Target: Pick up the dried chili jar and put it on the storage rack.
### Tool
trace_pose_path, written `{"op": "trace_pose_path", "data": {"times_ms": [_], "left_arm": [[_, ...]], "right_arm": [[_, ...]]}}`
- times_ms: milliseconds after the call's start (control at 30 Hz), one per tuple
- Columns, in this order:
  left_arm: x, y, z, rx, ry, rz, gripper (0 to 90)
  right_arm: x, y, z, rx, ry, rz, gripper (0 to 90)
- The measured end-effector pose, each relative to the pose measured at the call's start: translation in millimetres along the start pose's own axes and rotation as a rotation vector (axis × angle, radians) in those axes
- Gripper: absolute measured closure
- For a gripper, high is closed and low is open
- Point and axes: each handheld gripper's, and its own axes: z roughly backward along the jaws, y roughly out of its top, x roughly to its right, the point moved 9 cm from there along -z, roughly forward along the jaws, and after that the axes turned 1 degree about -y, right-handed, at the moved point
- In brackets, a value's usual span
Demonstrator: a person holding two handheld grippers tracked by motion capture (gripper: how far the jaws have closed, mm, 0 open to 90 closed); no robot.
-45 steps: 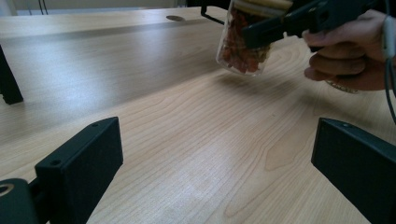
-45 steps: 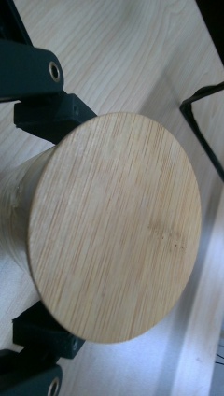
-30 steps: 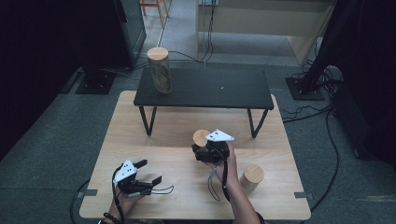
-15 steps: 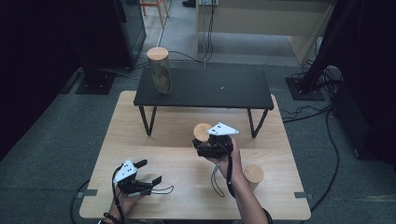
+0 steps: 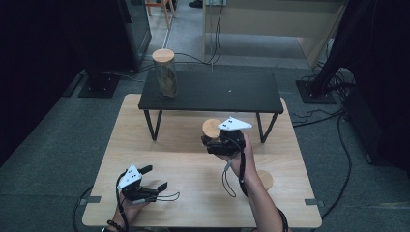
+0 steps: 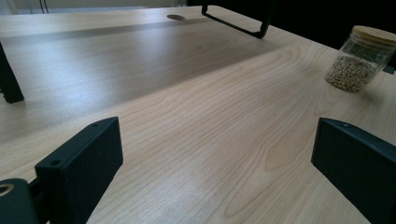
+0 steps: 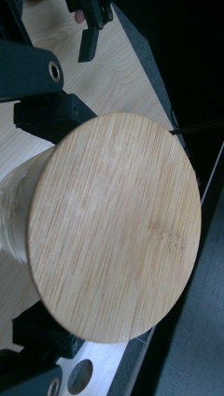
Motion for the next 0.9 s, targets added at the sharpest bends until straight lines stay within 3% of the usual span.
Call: {"op": "trace_pose_path", "data": {"times_ms": [367,900], "left_arm": [[-0.3,0.3,-0.3,-0.002,-0.002,0.0,2.1],[-0.9,0.1,-0.2,0.001,-0.004,0.002,2.1]], "right_arm": [[8.3,20.9,6.6,0.011,-0.006,0.008,25.8],[20.8,52.6,3.3,0.016,-0.029,0.006,25.8]]}}
